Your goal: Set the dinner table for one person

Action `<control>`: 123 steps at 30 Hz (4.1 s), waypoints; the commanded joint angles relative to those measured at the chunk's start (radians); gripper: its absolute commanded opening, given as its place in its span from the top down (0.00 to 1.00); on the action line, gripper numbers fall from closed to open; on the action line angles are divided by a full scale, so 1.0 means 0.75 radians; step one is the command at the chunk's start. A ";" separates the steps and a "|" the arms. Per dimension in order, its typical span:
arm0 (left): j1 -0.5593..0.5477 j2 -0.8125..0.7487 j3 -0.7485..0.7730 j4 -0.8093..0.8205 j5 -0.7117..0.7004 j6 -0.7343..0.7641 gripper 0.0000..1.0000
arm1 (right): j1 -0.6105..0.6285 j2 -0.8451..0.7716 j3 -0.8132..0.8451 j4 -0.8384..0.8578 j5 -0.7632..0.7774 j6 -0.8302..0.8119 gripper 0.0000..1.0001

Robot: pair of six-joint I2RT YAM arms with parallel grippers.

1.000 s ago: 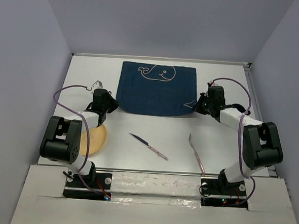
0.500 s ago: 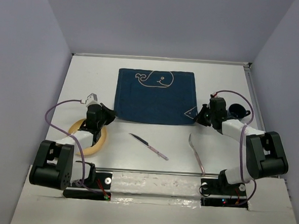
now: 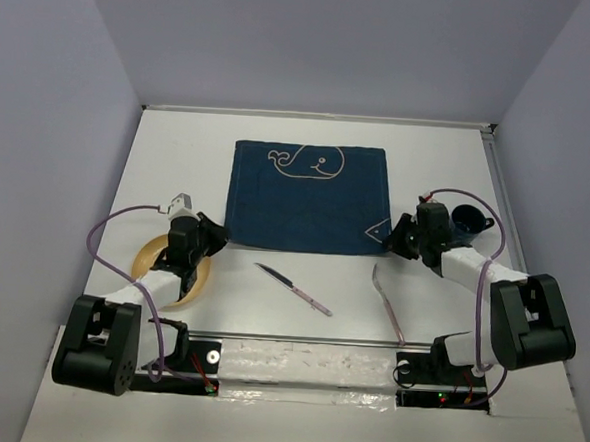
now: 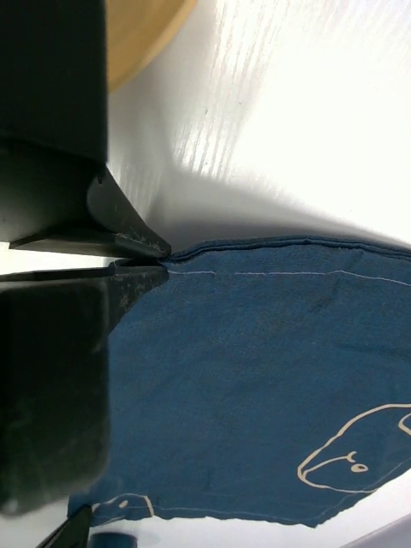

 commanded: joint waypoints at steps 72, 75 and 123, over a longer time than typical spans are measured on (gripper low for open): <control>-0.141 -1.242 0.583 -0.843 -0.417 0.642 0.01 | 0.820 0.542 1.132 -0.101 0.424 0.067 1.00; -0.141 -1.244 0.583 -0.843 -0.409 0.642 0.01 | 0.669 0.506 1.069 -0.154 0.407 0.041 1.00; -0.370 -1.222 0.583 -0.866 -0.301 0.640 0.01 | 0.207 0.134 0.812 -0.394 0.511 -0.117 0.42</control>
